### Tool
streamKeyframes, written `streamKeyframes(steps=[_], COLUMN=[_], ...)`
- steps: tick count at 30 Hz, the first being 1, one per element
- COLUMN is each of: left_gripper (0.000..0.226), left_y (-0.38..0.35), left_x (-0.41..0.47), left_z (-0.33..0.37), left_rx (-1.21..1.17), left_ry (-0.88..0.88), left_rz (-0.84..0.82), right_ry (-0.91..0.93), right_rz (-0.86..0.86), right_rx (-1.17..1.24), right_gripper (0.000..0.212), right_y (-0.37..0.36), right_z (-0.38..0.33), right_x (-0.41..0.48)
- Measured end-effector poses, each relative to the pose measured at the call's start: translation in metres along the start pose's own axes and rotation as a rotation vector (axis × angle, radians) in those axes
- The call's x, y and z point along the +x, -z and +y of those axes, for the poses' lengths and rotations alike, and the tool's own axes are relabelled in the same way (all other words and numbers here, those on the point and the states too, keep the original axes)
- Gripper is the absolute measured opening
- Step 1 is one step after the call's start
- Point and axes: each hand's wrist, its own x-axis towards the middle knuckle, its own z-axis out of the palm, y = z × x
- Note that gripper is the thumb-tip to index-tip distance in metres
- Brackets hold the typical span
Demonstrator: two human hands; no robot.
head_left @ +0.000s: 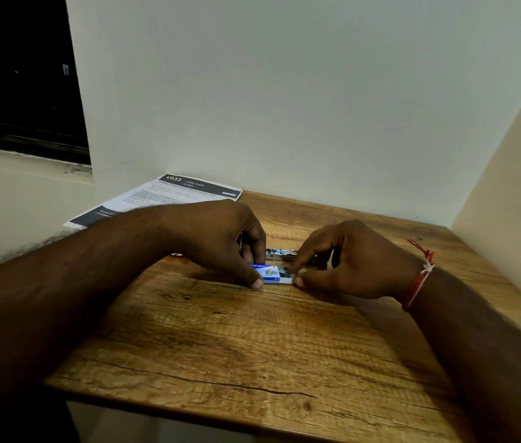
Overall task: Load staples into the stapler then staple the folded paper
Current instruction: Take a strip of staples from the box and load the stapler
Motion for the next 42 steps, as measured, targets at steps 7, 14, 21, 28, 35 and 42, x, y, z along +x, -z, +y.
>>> streamKeyframes(steps=[7, 14, 21, 28, 35, 42], left_gripper=[0.029, 0.029, 0.03, 0.029, 0.031, 0.031], left_y=[-0.0003, 0.0001, 0.0002, 0.0001, 0.0005, 0.0013], left_x=[-0.0006, -0.0008, -0.002, -0.004, -0.0041, -0.0029], left_z=[-0.0008, -0.0002, 0.0006, 0.0011, 0.0028, 0.003], left_rx=[-0.005, -0.002, 0.006, 0.004, 0.017, 0.015], left_ry=[-0.015, -0.007, -0.005, -0.005, -0.002, -0.002], left_rz=[0.009, 0.0, 0.004, 0.01, 0.005, 0.002], right_ry=[0.007, -0.049, -0.057, -0.104, -0.143, -0.121], right_rz=[0.003, -0.003, 0.004, -0.011, 0.027, 0.034], right_rx=[-0.007, 0.002, 0.066, 0.164, 0.262, 0.258], right_gripper=[0.008, 0.006, 0.005, 0.007, 0.006, 0.006], right_y=[-0.0004, -0.006, -0.006, -0.005, -0.0069, -0.0071], right_z=[0.0, -0.0011, -0.0023, -0.003, 0.0012, 0.0016], right_x=[0.0003, 0.0023, 0.0029, 0.002, 0.0033, 0.0044])
